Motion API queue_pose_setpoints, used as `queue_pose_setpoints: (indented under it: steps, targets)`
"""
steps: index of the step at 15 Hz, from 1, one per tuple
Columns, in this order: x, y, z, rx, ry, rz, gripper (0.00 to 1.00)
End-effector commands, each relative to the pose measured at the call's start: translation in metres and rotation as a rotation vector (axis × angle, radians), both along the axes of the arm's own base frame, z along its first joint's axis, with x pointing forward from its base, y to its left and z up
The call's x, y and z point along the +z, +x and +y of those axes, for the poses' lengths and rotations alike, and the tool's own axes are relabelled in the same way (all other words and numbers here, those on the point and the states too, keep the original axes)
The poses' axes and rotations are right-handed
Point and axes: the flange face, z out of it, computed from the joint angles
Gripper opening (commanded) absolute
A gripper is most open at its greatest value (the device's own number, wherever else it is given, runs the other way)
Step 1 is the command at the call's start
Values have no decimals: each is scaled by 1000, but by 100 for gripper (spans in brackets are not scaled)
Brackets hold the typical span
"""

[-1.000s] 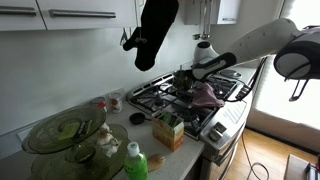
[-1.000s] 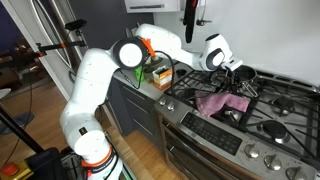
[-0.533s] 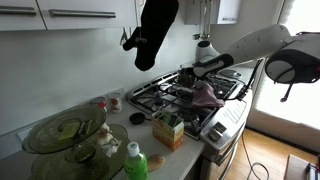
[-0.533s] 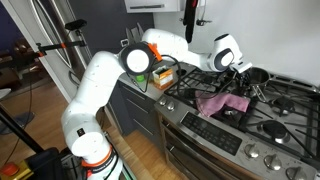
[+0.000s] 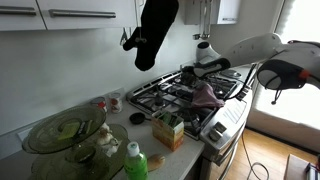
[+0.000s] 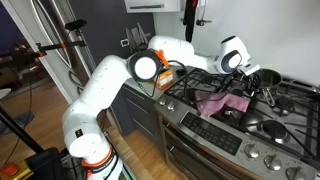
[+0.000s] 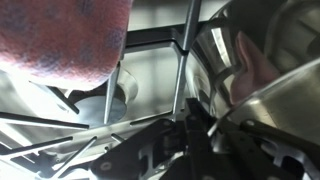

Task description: Move the silver pot to the top right side of the stove, pick up the purple cloth and wipe the silver pot, put the purple cloth back on the job of the stove

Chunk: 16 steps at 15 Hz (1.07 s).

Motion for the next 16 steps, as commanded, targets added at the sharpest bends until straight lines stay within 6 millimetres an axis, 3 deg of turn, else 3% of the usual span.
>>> queue_pose_setpoints:
  steps: [1,2,4,8,12,16]
  targets:
    - [-4,4,-15,-74,-8,-1,1]
    - [-5,5,-16,-81,-12,-2,31]
    - [-6,6,-18,-85,-18,-6,39]
    - [-4,4,-27,-96,-29,-14,69]
    - [14,4,-13,-84,-14,-45,98]
    - [42,10,18,-9,-43,-86,100]
